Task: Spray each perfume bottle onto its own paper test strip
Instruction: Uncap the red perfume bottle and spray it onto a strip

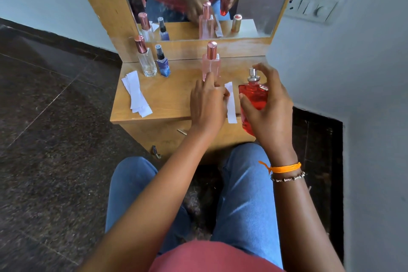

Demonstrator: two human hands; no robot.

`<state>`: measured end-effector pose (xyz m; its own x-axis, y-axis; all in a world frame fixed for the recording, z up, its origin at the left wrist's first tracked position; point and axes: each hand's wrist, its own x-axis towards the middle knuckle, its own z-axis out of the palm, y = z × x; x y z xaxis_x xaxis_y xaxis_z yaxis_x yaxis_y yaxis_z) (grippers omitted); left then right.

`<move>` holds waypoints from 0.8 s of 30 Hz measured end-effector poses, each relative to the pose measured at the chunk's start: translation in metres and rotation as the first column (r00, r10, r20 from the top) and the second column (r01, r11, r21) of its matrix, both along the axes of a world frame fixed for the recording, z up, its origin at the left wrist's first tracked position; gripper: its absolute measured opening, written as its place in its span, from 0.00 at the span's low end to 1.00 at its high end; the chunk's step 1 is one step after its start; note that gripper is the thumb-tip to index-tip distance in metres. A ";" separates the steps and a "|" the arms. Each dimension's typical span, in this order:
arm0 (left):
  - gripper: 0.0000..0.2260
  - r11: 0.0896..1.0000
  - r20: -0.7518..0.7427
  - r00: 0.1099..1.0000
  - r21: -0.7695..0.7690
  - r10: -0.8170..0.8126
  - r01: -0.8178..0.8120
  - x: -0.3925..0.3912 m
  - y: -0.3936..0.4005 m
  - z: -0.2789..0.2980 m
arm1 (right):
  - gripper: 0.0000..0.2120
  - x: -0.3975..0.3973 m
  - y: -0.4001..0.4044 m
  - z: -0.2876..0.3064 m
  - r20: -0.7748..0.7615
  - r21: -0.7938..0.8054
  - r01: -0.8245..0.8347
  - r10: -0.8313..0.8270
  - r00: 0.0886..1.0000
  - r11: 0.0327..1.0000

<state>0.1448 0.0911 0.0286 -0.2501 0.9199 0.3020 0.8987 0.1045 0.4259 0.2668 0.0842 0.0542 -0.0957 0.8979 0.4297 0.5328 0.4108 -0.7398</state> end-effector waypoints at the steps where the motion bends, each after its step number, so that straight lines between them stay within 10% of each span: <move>1: 0.08 1.000 -0.026 1.000 -0.008 -0.002 0.001 0.000 -0.003 0.000 | 0.24 0.000 0.000 -0.001 -0.001 -0.005 0.002 -0.002 1.000 1.000; 19: 0.13 0.999 -0.075 0.997 -0.039 0.005 -0.007 -0.003 0.007 -0.001 | 0.26 0.002 -0.001 -0.002 -0.046 -0.024 -0.020 0.019 0.999 1.000; 24: 0.11 0.982 0.442 0.881 0.144 -0.171 0.119 -0.001 -0.009 0.011 | 0.23 0.003 -0.002 -0.001 -0.194 -0.049 -0.060 0.049 0.980 0.997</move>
